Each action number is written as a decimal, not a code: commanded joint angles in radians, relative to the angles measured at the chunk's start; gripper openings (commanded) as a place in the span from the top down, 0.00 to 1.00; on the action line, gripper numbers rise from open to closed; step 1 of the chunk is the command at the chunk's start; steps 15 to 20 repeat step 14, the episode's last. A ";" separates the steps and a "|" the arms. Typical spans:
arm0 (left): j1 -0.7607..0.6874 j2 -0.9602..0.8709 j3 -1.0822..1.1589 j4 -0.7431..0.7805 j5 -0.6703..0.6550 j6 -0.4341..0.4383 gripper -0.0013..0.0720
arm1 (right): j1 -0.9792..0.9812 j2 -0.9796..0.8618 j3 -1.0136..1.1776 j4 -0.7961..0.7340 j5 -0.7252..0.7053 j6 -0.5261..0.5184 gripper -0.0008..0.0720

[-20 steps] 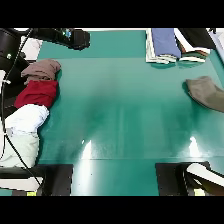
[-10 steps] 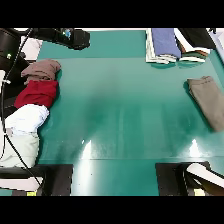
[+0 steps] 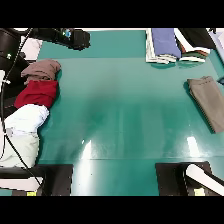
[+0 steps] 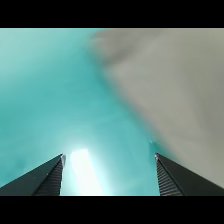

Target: Fold the shirts.

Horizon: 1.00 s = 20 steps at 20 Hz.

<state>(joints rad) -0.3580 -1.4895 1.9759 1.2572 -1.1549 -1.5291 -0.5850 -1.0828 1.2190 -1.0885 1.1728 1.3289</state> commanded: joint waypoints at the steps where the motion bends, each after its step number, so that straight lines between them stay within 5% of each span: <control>1: 0.000 0.000 0.000 -0.001 0.006 0.000 0.94 | 0.271 0.045 0.009 0.011 0.005 0.001 0.13; 3: 0.000 0.000 0.000 -0.001 0.021 0.000 0.94 | 0.410 0.055 0.010 0.011 -0.003 0.001 0.13; 5: 0.000 0.000 0.000 -0.001 0.022 0.000 0.94 | 0.529 0.054 0.009 0.011 -0.006 0.001 0.24; 8: 0.000 0.000 0.000 -0.001 0.022 0.000 0.94 | 0.654 0.054 0.010 0.011 -0.006 -0.003 0.96; 20: 0.000 0.000 0.000 -0.001 0.022 0.000 0.94 | 0.713 0.055 0.010 0.016 -0.010 -0.002 0.97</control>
